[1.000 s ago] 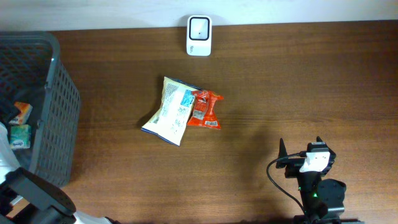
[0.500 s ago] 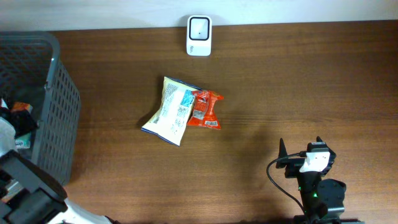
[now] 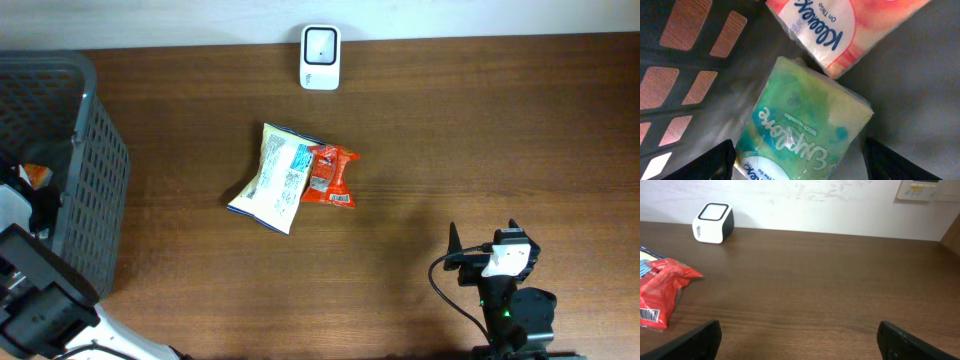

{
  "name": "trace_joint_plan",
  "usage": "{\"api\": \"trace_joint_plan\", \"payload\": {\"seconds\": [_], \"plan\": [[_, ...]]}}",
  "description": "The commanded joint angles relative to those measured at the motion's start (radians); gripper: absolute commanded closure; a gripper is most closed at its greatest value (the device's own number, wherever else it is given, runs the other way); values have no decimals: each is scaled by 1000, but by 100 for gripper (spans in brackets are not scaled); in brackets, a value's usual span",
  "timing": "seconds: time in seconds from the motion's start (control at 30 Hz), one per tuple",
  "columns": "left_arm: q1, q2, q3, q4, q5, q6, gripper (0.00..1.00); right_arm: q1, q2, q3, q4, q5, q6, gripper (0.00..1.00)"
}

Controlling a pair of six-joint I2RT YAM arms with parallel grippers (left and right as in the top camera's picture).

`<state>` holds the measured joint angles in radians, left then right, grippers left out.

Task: Scan the item barcode
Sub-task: 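Reach the left gripper into the basket and grasp the green tissue pack, then carry the green tissue pack out and place it left of the bags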

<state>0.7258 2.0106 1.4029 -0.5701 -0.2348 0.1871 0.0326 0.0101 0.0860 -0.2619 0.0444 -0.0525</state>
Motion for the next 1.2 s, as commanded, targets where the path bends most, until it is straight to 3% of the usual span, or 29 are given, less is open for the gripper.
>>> {"api": "trace_joint_plan", "payload": {"seconds": [0.0,0.13,0.5,0.73,0.97,1.17], "plan": [[4,58,-12,-5,11,10,28,6,-3,-2,-13,5,5,2],[4,58,-12,-1,10,10,82,6,-3,-2,-13,5,5,2],[0,-37,111,-14,16,9,81,6,-3,-2,-13,5,5,2],[-38,-201,261,-13,176,8,83,6,-3,-2,-13,5,5,1],[-174,-391,282,-44,290,-124,82,6,-3,-2,-13,5,5,1],[-420,-428,280,-150,323,-183,84,6,-3,-2,-13,5,5,2]]}}
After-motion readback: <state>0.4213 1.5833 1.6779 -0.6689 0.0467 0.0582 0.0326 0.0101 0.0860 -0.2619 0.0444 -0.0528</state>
